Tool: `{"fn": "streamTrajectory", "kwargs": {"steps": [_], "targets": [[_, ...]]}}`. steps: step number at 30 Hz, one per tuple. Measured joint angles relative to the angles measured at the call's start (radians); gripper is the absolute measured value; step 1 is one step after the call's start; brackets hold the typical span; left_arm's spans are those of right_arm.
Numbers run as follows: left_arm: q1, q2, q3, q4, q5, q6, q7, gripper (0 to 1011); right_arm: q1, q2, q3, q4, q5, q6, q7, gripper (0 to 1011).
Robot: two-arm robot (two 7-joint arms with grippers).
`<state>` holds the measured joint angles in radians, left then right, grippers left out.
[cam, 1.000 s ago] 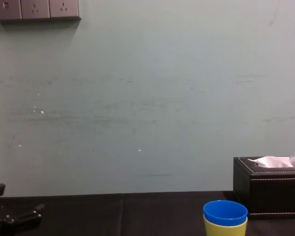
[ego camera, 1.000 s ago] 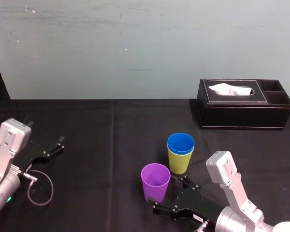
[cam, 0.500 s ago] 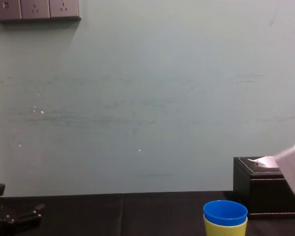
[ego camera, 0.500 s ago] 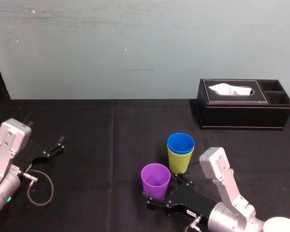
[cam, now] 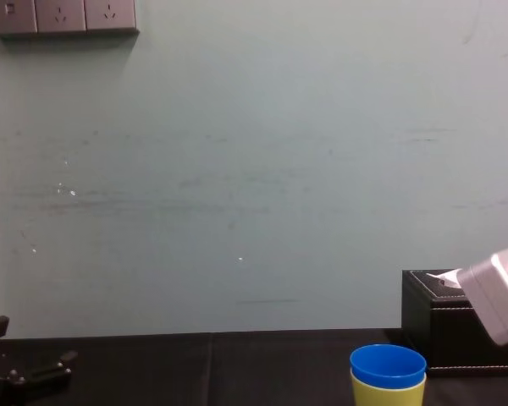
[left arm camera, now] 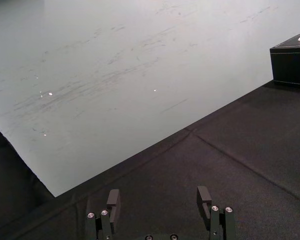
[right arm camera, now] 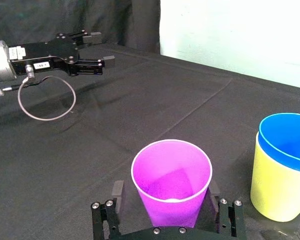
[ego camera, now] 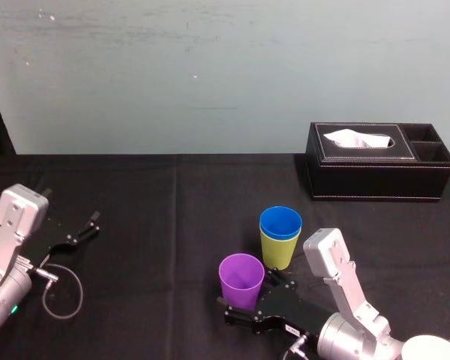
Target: Stack the three plastic cups sequentially using one hand.
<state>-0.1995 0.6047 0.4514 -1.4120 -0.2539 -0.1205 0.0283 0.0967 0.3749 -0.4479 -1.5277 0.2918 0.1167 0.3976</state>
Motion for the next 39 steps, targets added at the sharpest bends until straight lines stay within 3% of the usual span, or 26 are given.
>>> {"fn": "streamTrajectory", "kwargs": {"steps": [7,16,23,39], "targets": [[0.0,0.0,0.0,0.0,0.0,0.0,0.0,1000,-0.001,0.001,0.0,-0.002,0.001,0.0,0.0,994],[0.0,0.0,0.0,0.0,0.0,0.0,0.0,1000,-0.002,0.002,0.001,-0.004,0.001,0.0,0.0,781],[0.0,0.0,0.0,0.0,0.0,0.0,0.0,1000,-0.005,0.006,0.006,-0.019,0.003,0.005,0.0,731],[0.0,0.0,0.0,0.0,0.0,0.0,0.0,1000,0.022,0.058,0.057,-0.183,0.089,0.142,0.005,731]]}}
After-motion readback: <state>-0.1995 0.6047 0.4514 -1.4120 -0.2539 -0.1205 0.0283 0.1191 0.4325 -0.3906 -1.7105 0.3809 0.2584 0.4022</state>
